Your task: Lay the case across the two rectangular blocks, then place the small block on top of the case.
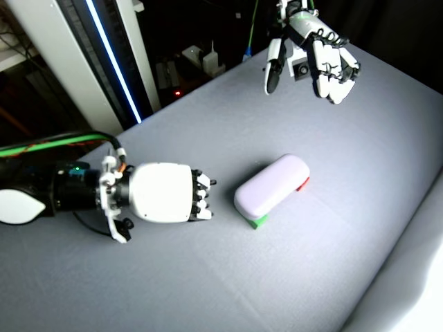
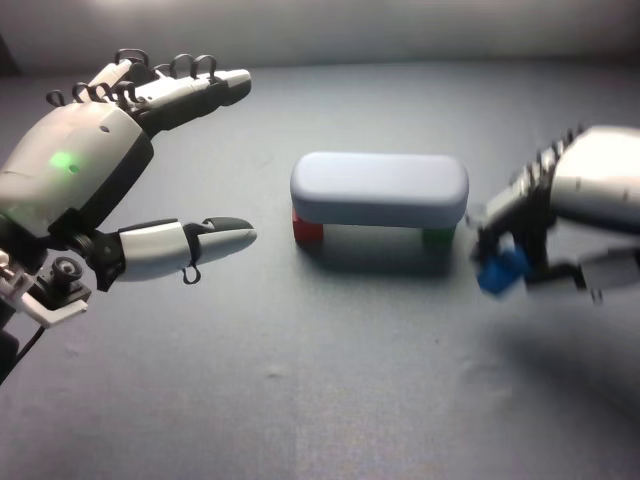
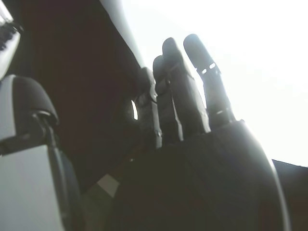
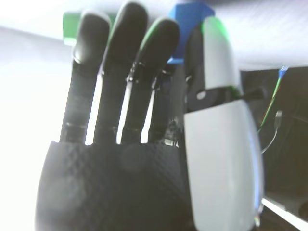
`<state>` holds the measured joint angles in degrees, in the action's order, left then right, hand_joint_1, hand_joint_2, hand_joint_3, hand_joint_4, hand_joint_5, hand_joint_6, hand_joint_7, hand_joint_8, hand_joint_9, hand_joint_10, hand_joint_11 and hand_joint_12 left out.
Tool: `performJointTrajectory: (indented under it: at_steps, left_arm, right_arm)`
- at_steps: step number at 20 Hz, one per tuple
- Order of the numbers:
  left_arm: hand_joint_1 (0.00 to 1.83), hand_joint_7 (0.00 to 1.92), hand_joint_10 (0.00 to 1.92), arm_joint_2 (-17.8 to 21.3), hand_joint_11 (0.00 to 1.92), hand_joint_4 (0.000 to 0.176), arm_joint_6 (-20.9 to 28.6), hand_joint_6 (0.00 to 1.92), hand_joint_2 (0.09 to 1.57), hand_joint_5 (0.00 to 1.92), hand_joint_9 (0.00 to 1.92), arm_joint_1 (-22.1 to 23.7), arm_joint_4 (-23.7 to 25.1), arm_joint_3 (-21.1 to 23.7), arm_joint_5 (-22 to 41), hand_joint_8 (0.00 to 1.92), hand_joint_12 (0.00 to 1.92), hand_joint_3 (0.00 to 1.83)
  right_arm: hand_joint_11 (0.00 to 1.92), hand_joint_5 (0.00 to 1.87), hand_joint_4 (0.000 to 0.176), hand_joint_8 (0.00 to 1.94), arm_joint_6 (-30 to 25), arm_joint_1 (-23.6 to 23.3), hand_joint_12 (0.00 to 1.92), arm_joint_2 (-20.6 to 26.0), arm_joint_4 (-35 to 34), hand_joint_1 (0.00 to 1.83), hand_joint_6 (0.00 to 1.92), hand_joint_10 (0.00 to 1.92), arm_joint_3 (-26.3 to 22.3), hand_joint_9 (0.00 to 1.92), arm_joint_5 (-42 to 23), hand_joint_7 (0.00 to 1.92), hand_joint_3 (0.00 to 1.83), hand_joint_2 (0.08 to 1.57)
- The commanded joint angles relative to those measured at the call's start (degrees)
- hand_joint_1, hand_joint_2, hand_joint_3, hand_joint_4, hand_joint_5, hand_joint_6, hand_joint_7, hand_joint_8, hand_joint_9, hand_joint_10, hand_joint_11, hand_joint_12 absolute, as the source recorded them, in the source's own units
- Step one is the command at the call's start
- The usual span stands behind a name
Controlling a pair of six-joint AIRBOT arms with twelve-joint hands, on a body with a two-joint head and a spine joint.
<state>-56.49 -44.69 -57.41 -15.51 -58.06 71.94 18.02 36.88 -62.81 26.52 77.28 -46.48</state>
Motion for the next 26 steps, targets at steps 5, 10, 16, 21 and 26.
performJointTrajectory:
  at_steps: [5, 10, 16, 21, 26]
  left_arm:
    - [0.93, 0.46, 0.01, 0.5, 0.09, 0.000, 0.4, 0.00, 0.97, 0.45, 0.52, -0.3, 0.7, 0.2, 7.6, 0.01, 1.17, 0.00]
    - [0.95, 0.47, 0.00, 0.3, 0.06, 0.000, 0.4, 0.00, 0.98, 0.44, 0.51, -0.2, 0.8, 0.1, 7.1, 0.01, 1.17, 0.00]
    - [0.98, 0.50, 0.01, 0.2, 0.06, 0.000, 0.4, 0.00, 0.98, 0.46, 0.53, -0.1, 1.1, -0.1, 6.4, 0.00, 1.22, 0.00]
    - [0.98, 0.51, 0.00, 0.0, 0.04, 0.000, 0.8, 0.00, 0.97, 0.46, 0.52, 0.1, 1.5, -0.3, 6.1, 0.00, 1.23, 0.00]
    - [0.98, 0.49, 0.00, -0.1, 0.00, 0.000, 0.9, 0.00, 0.97, 0.46, 0.50, 0.2, 1.6, -0.3, 6.1, 0.00, 1.24, 0.00]
  right_arm:
    - [0.81, 1.08, 0.000, 0.79, 3.2, -6.9, 1.36, -0.6, -4.1, 1.26, 0.72, 0.74, 1.6, 1.08, -8.4, 1.18, 0.00, 1.05]
    - [0.76, 1.21, 0.000, 1.13, 3.3, -10.9, 1.64, -5.1, -3.0, 1.28, 0.35, 1.28, 6.3, 0.93, -2.7, 1.05, 0.00, 1.07]
    - [0.50, 1.14, 0.000, 0.69, 3.3, -12.7, 1.36, -9.9, -0.8, 1.27, 0.63, 0.63, 11.2, 1.09, 5.1, 1.23, 0.00, 1.03]
    - [0.89, 1.10, 0.000, 0.65, 3.3, -12.7, 1.26, -12.1, 0.2, 1.27, 0.72, 0.55, 13.3, 1.21, 8.6, 1.23, 0.00, 1.04]
    - [0.81, 1.02, 0.000, 0.59, 3.3, -12.7, 1.26, -12.2, 0.8, 1.36, 0.88, 0.97, 13.4, 1.06, 9.2, 1.17, 0.00, 1.06]
